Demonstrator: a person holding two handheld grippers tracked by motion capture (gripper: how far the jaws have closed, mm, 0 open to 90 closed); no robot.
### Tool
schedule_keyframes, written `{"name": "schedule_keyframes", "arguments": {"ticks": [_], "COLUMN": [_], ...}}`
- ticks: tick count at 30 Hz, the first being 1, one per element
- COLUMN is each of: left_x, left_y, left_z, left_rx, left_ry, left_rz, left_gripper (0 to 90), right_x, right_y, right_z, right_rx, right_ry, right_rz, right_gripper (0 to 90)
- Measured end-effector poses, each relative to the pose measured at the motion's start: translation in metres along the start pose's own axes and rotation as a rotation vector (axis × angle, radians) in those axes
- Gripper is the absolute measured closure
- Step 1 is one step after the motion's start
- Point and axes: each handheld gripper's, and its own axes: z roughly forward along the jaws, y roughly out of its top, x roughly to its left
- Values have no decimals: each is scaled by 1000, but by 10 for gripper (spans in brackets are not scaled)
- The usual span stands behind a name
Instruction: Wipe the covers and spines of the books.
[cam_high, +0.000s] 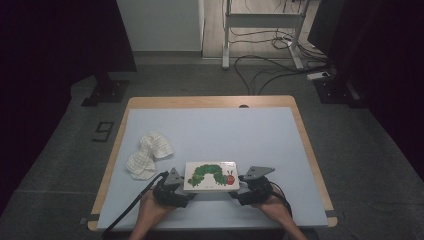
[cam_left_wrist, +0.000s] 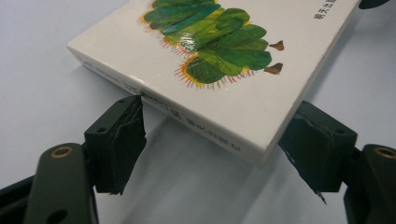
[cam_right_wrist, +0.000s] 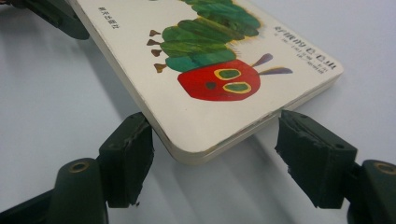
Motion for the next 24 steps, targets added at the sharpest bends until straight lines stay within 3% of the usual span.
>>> {"name": "schedule_keyframes", "arguments": {"ticks": [12,16,21,24], "left_x": [-6,-8,-7,-8], "left_y": [-9,-11,-18,-19], "left_z": [4,2,-7,-9], "left_rx": [5,5,-7,-1], "left_ry": [9,1,-17,-14], "left_rz": [19,24,18,38], "left_gripper": [242,242,394,453], "right_x": [6,7,10,12], "right_y": [-10,-11,-12,-11], "right_z": [6,4,3,3], "right_rx": [16,11,20,31], "right_ry": [-21,1,-35,-32], "right_rz": [-26,-18,-38,-48], "right_gripper": [260,260,314,362]}}
